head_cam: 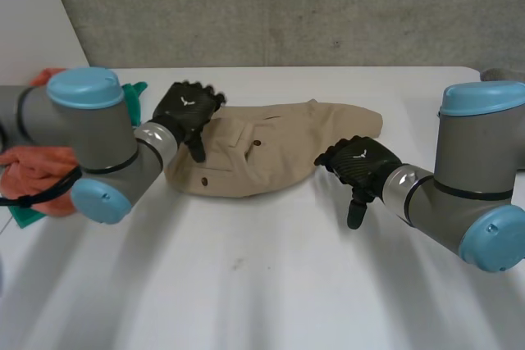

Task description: Fold the laundry.

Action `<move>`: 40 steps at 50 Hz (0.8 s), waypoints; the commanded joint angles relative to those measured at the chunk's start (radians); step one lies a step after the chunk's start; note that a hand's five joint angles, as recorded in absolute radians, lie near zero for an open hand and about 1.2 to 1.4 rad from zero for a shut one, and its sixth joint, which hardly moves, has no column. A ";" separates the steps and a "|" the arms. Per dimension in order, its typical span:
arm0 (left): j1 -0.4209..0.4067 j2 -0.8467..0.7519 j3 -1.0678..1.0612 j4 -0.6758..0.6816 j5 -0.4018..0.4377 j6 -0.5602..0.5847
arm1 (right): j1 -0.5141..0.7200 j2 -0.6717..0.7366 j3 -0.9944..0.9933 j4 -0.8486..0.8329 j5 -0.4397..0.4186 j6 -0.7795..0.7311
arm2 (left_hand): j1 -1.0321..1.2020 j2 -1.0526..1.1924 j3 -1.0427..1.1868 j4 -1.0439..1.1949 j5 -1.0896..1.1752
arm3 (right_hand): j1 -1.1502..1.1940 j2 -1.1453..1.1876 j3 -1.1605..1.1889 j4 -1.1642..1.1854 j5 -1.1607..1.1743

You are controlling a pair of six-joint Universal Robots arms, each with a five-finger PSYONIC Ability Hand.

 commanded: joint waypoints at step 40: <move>-0.358 0.127 -0.005 0.370 -0.002 -0.230 | -0.259 -0.087 -0.119 0.013 0.184 0.076 | -0.103 -0.105 -0.095 -0.090 -0.106 | -0.044 -0.028 -0.027 -0.029 -0.044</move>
